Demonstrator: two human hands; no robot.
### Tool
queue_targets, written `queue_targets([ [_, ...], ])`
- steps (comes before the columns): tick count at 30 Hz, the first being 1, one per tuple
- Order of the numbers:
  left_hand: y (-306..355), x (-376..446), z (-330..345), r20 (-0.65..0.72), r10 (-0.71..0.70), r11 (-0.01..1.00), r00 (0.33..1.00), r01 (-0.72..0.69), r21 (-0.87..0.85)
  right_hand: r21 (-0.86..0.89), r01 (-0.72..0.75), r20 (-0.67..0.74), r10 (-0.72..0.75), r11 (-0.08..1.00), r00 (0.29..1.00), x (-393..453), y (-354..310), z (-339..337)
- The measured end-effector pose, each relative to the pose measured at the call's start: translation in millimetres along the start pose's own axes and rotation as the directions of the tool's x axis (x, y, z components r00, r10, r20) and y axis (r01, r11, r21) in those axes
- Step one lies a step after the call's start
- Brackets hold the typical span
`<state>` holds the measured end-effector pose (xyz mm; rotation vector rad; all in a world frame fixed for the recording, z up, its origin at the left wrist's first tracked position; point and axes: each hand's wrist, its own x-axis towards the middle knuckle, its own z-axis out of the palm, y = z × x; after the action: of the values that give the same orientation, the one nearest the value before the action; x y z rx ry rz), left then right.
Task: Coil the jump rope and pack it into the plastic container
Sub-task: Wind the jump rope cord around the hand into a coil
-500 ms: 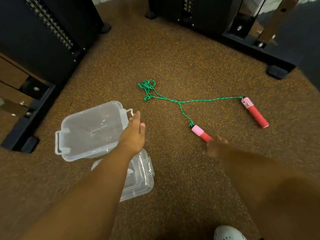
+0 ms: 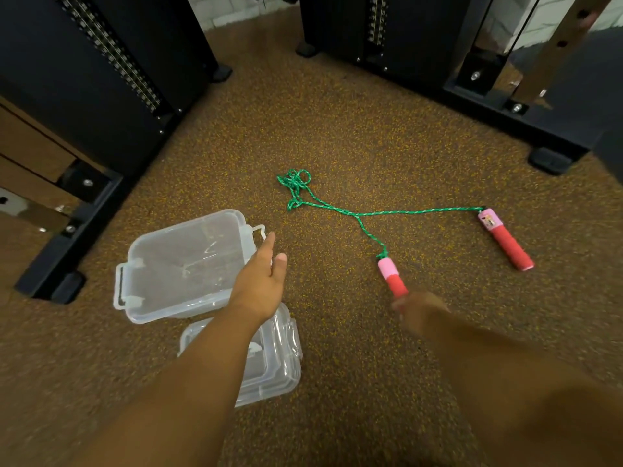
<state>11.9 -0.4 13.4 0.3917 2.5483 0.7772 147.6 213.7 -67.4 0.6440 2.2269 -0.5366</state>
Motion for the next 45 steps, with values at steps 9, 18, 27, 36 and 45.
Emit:
queue_targets([
  [9, 46, 5, -40, 0.093, -0.395, 0.560, 0.914, 0.320, -0.765, 0.613, 0.200, -0.131, -0.151, 0.764, 0.980, -83, -66, -49],
  [18, 106, -37, -110, 0.443, -0.215, 0.348, 0.870, 0.492, -0.798, 0.367, 0.669, -0.404, -0.536, 0.647, 0.741, -196, -77, -48],
  [27, 158, -106, -157, 0.364, 0.037, 0.371, 0.931, 0.325, -0.870, 0.152, 0.709, -0.437, -0.597, 0.689, 0.673, -225, -62, -48],
  [36, 185, -183, -201, 0.356, 0.328, 0.408, 0.875, 0.209, -0.889, 0.257, 0.847, -0.806, -0.380, 0.465, 0.453, -277, -120, -130],
  [45, 190, -235, -212, 0.272, 0.414, 0.468, 0.869, 0.053, -0.882, 0.318, 0.894, -0.793, -0.428, 0.317, 0.434, -334, -145, -148],
])
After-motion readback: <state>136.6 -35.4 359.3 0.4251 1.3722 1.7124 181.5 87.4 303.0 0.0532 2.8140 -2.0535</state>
